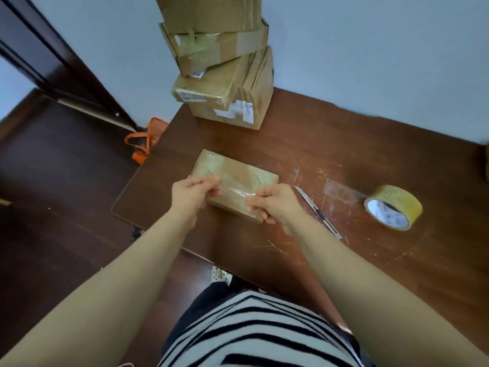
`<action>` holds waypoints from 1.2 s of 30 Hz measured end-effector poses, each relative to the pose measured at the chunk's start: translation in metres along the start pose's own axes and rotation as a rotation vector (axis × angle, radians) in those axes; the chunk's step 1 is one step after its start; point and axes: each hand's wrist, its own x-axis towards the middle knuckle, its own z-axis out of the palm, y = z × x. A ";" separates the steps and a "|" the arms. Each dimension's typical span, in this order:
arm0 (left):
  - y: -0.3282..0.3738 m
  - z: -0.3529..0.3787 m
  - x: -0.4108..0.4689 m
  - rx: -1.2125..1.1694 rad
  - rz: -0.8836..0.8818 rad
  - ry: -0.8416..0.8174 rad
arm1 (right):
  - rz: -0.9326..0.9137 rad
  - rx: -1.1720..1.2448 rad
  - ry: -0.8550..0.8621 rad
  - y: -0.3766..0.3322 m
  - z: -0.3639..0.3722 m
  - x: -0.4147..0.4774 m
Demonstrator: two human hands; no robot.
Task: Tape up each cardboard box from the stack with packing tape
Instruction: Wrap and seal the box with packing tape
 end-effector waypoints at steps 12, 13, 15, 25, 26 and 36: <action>-0.017 -0.063 0.046 -0.058 0.129 0.010 | -0.001 -0.113 0.191 -0.005 0.077 0.018; -0.016 -0.065 0.051 -0.063 0.133 0.008 | 0.001 -0.127 0.208 -0.008 0.080 0.022; -0.015 -0.066 0.060 -0.069 0.126 0.009 | 0.019 -0.141 0.235 -0.015 0.085 0.028; -0.017 -0.060 0.084 -0.054 0.041 0.024 | 0.032 -0.295 0.388 -0.024 0.090 0.053; -0.017 -0.059 0.086 -0.043 0.032 0.022 | 0.035 -0.320 0.389 -0.024 0.090 0.055; -0.021 -0.052 0.096 0.145 0.134 0.017 | 0.048 -0.436 0.446 -0.016 0.089 0.073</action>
